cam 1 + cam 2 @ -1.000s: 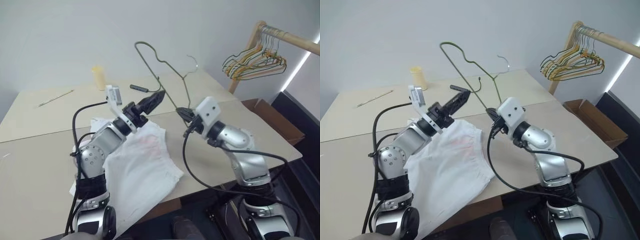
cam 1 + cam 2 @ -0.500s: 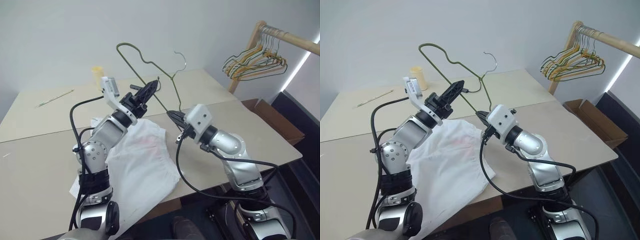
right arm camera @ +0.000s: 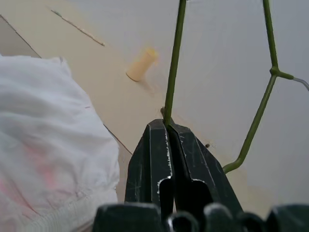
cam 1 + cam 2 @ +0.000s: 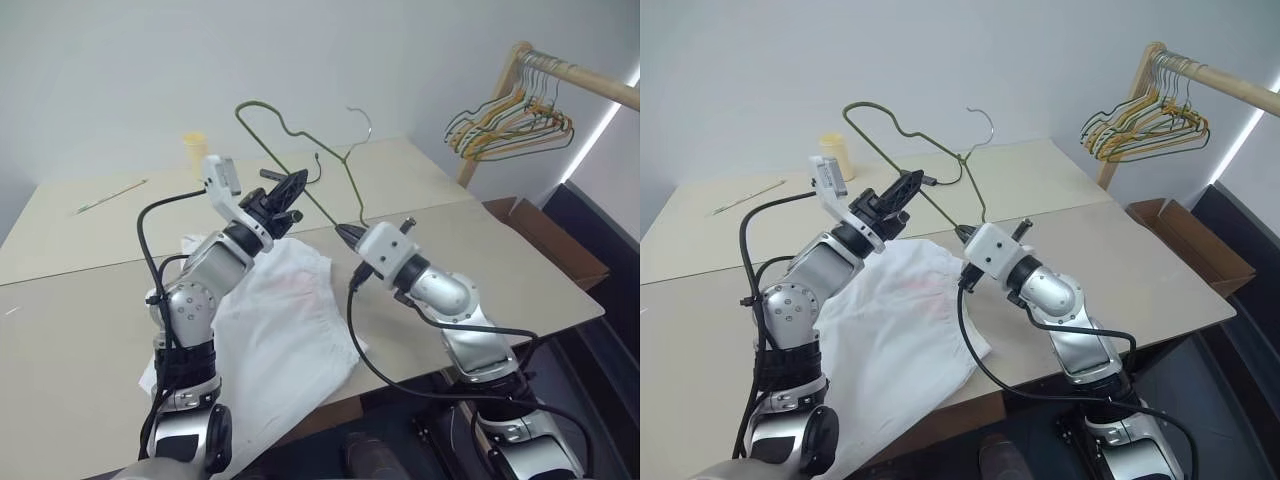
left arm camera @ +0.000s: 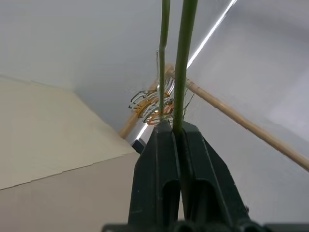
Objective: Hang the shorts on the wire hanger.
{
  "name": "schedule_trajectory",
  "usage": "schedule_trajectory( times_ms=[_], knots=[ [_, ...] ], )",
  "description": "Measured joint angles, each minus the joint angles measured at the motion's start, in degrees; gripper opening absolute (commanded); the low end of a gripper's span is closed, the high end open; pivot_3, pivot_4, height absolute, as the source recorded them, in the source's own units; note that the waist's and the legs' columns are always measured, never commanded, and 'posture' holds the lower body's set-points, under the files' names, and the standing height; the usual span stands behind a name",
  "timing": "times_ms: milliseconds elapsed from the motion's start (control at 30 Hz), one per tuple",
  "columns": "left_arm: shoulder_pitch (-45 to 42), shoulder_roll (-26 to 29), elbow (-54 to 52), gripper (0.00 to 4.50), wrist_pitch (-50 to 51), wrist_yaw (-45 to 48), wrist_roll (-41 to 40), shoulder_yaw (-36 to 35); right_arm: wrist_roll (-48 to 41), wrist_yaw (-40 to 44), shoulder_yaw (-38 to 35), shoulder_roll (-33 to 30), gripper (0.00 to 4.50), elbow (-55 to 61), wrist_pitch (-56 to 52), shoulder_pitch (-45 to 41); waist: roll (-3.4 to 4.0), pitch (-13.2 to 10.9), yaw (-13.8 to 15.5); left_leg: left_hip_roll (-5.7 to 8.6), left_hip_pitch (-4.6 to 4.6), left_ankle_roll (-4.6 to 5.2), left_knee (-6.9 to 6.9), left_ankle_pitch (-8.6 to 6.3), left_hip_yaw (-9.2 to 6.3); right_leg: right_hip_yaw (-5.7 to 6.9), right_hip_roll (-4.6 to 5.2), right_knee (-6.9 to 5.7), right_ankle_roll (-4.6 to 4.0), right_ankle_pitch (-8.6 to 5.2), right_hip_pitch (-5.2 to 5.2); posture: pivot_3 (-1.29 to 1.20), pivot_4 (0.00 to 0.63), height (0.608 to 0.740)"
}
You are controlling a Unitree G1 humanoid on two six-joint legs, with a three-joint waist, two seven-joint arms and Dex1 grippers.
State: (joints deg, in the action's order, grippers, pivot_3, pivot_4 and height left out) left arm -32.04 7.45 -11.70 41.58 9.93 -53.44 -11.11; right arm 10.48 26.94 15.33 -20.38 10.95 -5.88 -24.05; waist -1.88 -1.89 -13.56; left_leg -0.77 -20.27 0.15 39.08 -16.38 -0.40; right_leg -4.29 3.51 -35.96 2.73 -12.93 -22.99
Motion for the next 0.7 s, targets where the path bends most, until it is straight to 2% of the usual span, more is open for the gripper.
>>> schedule_trajectory(
  times_ms=[267, 367, 433, 467, 600, 700],
  knots=[
    [0.71, 4.83, 1.26, 0.00, -8.14, 9.27, 8.89, 2.56, -1.33, 0.71, -2.22, -0.52, 3.93, 0.02, 2.17, 0.04, 0.00, 0.00, -0.21, -0.01, 0.02, 0.00, -0.01, 0.00, 0.02, -0.02, -0.01, 0.00, -0.01, 0.00, 0.01, -0.22, 0.000, 0.740],
    [0.68, 7.71, 2.67, 0.00, -9.51, 14.63, 8.99, 1.71, -14.92, 8.44, -7.47, -2.80, 3.93, 4.52, -7.79, 0.73, 0.01, -0.02, -0.05, -0.02, -0.01, 0.01, 0.00, 0.00, 0.00, 0.00, -0.01, 0.04, 0.00, 0.00, 0.02, -0.21, 0.000, 0.740],
    [0.61, 11.32, 4.12, 0.00, -8.88, 22.02, 4.12, -1.98, -31.50, 17.61, -13.80, -9.00, 3.93, 7.11, -22.12, 0.40, 0.04, -0.05, -0.01, -0.05, -0.03, 0.02, 0.00, 0.00, -0.01, 0.03, 0.00, 0.08, 0.00, 0.00, 0.01, -0.21, 0.000, 0.740],
    [0.60, 13.04, 4.22, 0.00, -8.49, 25.05, 1.84, -3.58, -35.95, 20.62, -15.76, -11.87, 3.93, 7.07, -26.59, 0.21, 0.06, -0.08, -0.03, -0.06, -0.04, 0.03, -0.01, -0.01, -0.01, 0.06, 0.00, 0.13, 0.00, 0.00, 0.01, -0.22, 0.000, 0.740],
    [-0.98, 17.98, 5.63, 0.00, -4.75, 37.97, -8.74, -8.52, -51.39, 32.99, -19.27, -19.49, 3.93, 3.44, -40.93, -2.25, 0.07, -0.10, -0.19, -0.10, 0.03, 0.05, -0.06, -0.02, 0.03, 0.07, -0.06, 0.13, 0.15, -0.12, 0.02, -0.22, 0.000, 0.740],
    [-1.82, 19.91, 7.07, 0.00, -3.45, 44.49, -12.46, -9.76, -56.82, 39.70, -19.35, -21.80, 3.93, -0.72, -45.50, -3.96, 0.12, -0.12, -0.18, -0.10, 0.11, 0.05, -0.03, -0.01, 0.18, 0.09, -0.08, 0.12, 0.37, -0.25, 0.14, -0.23, 0.000, 0.740]
  ],
)
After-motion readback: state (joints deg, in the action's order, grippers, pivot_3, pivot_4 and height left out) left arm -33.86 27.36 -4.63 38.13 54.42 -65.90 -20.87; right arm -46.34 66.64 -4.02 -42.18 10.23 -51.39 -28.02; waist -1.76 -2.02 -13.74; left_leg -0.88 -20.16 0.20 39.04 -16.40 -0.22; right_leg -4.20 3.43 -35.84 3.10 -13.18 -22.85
